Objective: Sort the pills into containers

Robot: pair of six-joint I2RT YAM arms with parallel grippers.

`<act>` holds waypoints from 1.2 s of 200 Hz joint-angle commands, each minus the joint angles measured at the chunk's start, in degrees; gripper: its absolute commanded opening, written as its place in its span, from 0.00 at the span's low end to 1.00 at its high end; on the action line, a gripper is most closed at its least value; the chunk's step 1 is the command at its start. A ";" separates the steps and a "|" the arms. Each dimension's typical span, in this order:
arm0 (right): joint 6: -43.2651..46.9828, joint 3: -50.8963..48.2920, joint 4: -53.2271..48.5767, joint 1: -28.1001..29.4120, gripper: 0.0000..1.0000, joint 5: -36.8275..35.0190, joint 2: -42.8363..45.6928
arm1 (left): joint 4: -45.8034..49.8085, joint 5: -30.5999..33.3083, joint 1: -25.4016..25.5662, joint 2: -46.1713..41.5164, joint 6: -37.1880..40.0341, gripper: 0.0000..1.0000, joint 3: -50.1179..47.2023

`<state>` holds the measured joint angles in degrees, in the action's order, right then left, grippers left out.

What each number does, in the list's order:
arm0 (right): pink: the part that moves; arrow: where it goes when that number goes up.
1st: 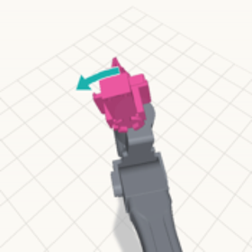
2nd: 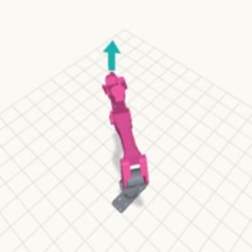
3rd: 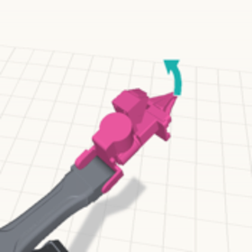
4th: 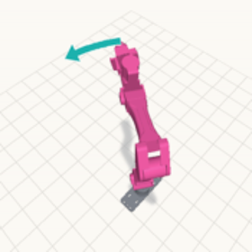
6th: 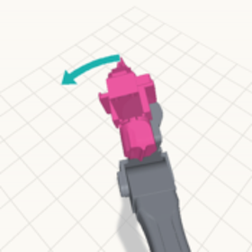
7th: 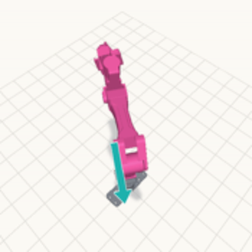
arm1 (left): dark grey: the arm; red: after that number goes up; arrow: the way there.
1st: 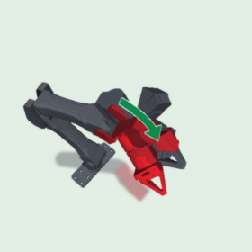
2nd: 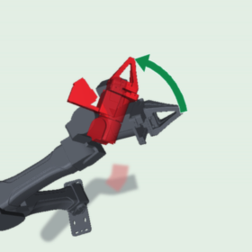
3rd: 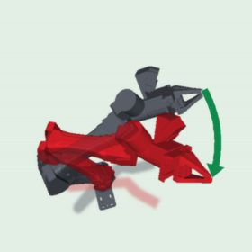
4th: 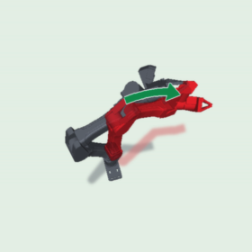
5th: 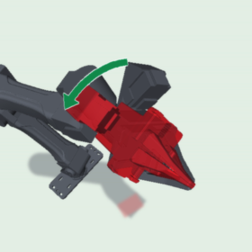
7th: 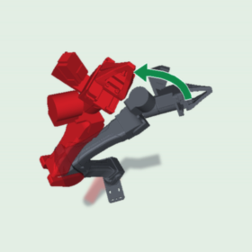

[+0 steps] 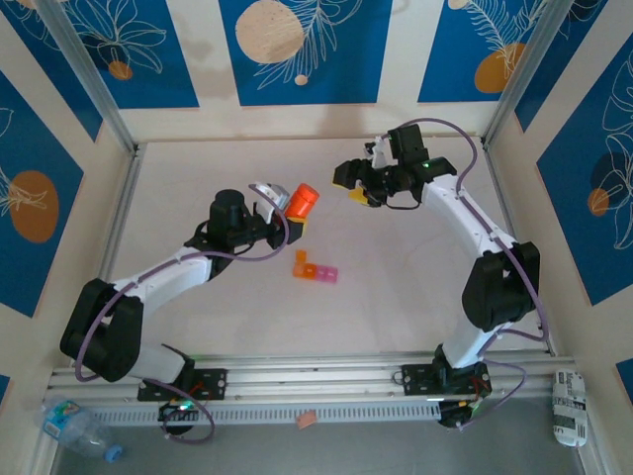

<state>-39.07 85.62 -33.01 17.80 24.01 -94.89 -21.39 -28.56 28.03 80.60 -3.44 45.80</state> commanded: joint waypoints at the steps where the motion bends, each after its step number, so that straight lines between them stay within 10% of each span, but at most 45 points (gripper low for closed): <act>1: -4.09 1.24 2.56 1.79 0.76 -4.75 3.40 | 0.48 0.41 0.27 -0.61 2.18 0.00 2.01; 240: -3.88 5.12 2.51 11.46 0.67 -3.96 -2.30 | 1.44 0.27 1.11 1.23 2.92 0.00 3.59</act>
<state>-43.42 90.70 -30.79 28.56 18.24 -96.84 -18.83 -28.01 28.42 81.25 -0.97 46.89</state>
